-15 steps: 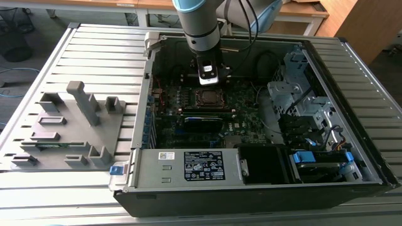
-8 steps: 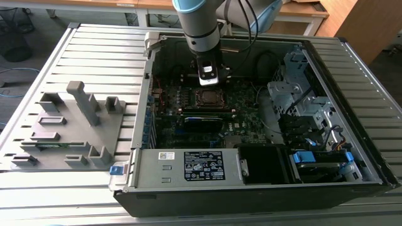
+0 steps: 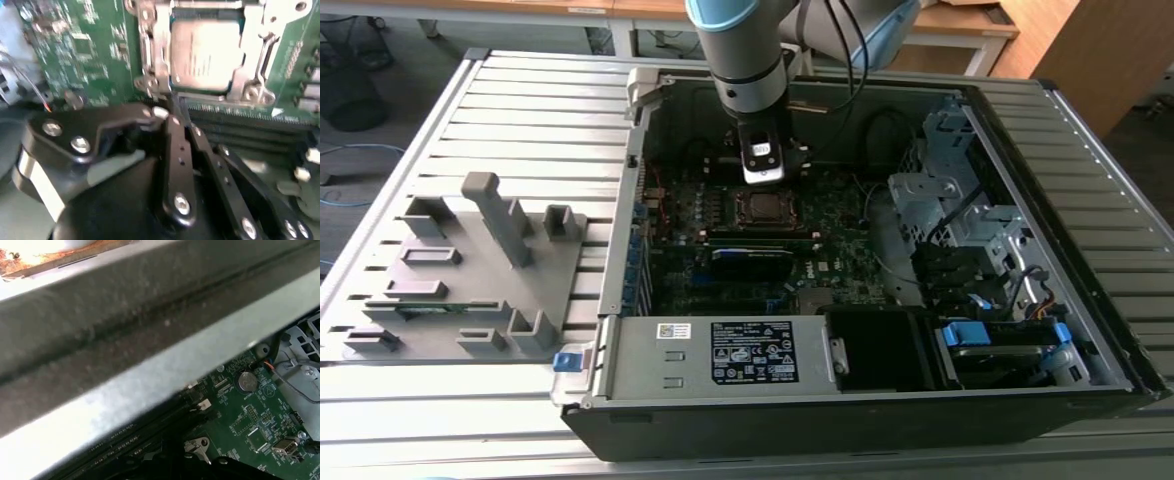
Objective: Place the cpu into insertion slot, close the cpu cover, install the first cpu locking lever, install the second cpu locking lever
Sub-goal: 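Install the first cpu locking lever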
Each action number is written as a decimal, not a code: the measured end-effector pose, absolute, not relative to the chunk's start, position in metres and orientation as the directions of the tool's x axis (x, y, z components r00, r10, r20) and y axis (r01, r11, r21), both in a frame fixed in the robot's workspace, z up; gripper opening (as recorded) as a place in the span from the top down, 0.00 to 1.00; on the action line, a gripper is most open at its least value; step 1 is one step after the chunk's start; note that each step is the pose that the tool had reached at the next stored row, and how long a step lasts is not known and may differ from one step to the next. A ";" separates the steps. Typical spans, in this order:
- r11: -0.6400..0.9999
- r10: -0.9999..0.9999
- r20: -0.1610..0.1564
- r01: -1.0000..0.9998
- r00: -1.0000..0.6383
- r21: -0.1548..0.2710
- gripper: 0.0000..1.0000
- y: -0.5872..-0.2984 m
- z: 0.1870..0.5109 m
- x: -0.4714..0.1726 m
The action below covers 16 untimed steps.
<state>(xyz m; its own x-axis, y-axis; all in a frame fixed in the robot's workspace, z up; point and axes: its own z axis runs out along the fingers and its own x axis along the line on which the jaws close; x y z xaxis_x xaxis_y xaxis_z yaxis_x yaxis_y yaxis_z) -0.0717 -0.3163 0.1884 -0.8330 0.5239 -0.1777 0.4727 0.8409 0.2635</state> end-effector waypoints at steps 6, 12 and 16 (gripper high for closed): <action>0.840 0.524 -0.176 0.473 -0.833 0.266 0.89 -0.317 0.188 -0.072; 0.832 0.530 -0.160 0.473 -0.833 0.291 0.89 -0.316 0.190 -0.072; 0.832 0.530 -0.160 0.473 -0.833 0.291 0.89 -0.316 0.198 -0.072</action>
